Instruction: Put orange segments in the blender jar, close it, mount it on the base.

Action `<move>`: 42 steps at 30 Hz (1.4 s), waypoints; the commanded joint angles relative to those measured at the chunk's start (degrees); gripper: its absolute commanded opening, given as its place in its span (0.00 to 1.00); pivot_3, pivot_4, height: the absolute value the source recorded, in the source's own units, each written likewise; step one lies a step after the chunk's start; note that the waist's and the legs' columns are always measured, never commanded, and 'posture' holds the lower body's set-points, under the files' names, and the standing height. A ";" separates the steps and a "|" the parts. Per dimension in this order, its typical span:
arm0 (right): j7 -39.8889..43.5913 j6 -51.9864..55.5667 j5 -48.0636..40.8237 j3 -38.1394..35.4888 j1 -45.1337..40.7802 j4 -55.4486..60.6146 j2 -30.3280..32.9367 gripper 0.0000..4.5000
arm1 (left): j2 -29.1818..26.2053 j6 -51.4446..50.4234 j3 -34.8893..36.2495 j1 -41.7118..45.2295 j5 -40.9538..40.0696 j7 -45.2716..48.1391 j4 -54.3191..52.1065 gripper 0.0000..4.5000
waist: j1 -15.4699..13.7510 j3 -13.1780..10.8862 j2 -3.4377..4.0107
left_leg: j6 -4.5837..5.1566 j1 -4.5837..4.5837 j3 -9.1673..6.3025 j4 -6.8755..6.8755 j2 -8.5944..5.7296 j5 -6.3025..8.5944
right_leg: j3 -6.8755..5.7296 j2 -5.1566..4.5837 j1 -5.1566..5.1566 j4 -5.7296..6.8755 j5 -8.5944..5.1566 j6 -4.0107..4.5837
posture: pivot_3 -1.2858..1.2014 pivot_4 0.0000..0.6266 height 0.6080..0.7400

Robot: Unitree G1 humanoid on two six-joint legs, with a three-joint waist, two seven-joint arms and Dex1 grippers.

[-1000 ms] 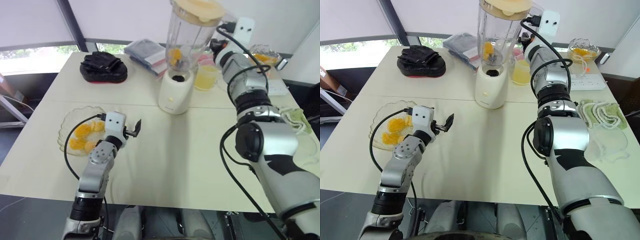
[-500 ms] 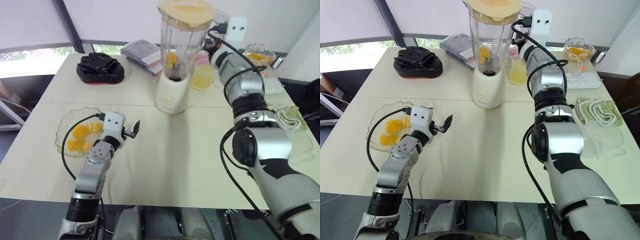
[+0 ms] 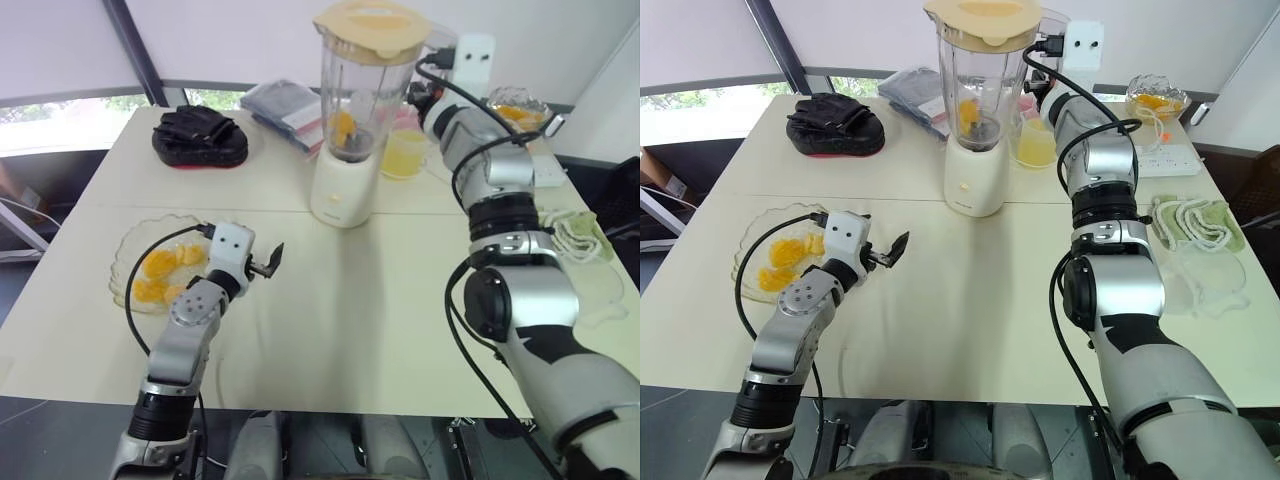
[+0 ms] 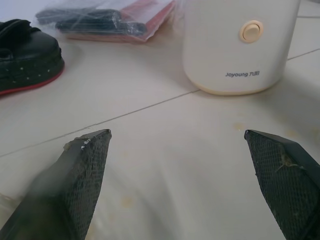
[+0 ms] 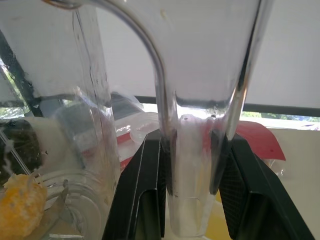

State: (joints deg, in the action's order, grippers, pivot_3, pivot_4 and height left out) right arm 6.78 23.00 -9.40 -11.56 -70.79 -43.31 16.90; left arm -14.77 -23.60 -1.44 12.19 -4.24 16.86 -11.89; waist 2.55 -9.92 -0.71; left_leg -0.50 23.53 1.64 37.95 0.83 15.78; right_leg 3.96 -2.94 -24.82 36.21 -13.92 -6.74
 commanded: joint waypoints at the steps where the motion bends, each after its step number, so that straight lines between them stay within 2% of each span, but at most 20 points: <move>1: -0.02 0.33 -0.95 -0.48 -0.92 6.25 0.34 0.19 | -0.33 0.58 -0.20 0.91 0.12 0.26 -1.19 0.99 | -0.01 0.00 0.00 | 0.00 0.00 0.00 0.00 0.00 0.00 | 0.00 0.00 -0.01 0.00 0.00 0.00 | 0.52 0.24 1.00; 22: 0.75 0.55 0.02 0.71 5.05 5.03 0.03 0.19 | -0.53 -0.88 -1.20 -0.31 0.00 0.88 -2.87 0.99 | 0.00 0.03 -0.01 | 0.00 -0.04 0.00 0.01 0.00 0.00 | -0.01 0.01 0.04 0.02 0.00 0.00 | 0.52 0.24 1.00; 24: 2.15 0.79 -0.76 0.59 5.13 5.53 -0.02 0.42 | -0.42 -0.93 -1.27 -0.18 0.03 0.79 -2.79 1.00 | 0.00 0.03 -0.01 | 0.00 -0.05 -0.01 0.01 0.00 0.00 | -0.01 0.02 0.04 0.03 0.00 0.00 | 0.52 0.24 1.00; 26: 2.82 1.02 -0.67 0.99 5.34 6.57 0.00 0.58 | -0.33 -1.00 -1.31 -0.06 0.03 0.73 -2.75 1.00 | 0.00 0.03 -0.01 | 0.00 -0.05 -0.01 0.01 0.01 -0.01 | -0.01 0.03 0.04 0.03 0.00 0.00 | 0.52 0.24 1.00; 27: 3.07 1.41 -0.41 1.44 5.55 7.50 0.08 0.72 | -0.26 -1.06 -1.38 0.00 0.03 0.71 -2.76 1.00 | 0.02 0.03 0.00 | 0.00 -0.05 -0.01 0.01 0.01 -0.01 | -0.01 0.03 0.04 0.03 0.00 0.00 | 0.52 0.24 1.00; 29: 3.56 2.95 -1.10 1.38 6.62 10.63 0.07 0.92 | -0.15 -1.15 -1.55 0.06 0.02 0.73 -2.80 1.00 | 0.00 0.03 0.00 | -0.01 -0.05 -0.01 0.02 0.01 -0.02 | -0.01 0.03 0.04 0.04 0.00 0.00 | 0.52 0.24 1.00; 37: 3.83 13.02 -3.36 0.51 14.93 29.61 1.22 0.92 | -0.02 -1.36 -1.58 -0.10 -0.27 0.93 -2.81 1.00 | -0.05 0.03 -0.01 | -0.01 -0.05 -0.04 0.03 0.01 -0.02 | -0.02 0.02 0.04 0.08 0.00 0.00 | 0.52 0.24 1.00; 42: 4.53 23.35 -6.85 -1.04 23.53 46.34 3.37 0.92 | 0.08 -1.66 -1.40 -0.61 -0.99 1.45 -3.46 1.00 | -0.28 0.03 -0.01 | -0.01 -0.04 -0.06 0.06 0.01 -0.02 | -0.03 0.02 0.04 0.10 0.00 0.00 | 0.52 0.24 1.00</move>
State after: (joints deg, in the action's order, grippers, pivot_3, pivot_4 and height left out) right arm 11.00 43.81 -14.45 -10.99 -47.74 -3.44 19.36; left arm -14.59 -25.62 -3.22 11.61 -4.43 18.06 -12.48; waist 2.27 -9.89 -0.72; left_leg -0.51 23.49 1.57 38.01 0.83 15.77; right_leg 3.93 -2.93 -24.78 36.31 -13.92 -6.74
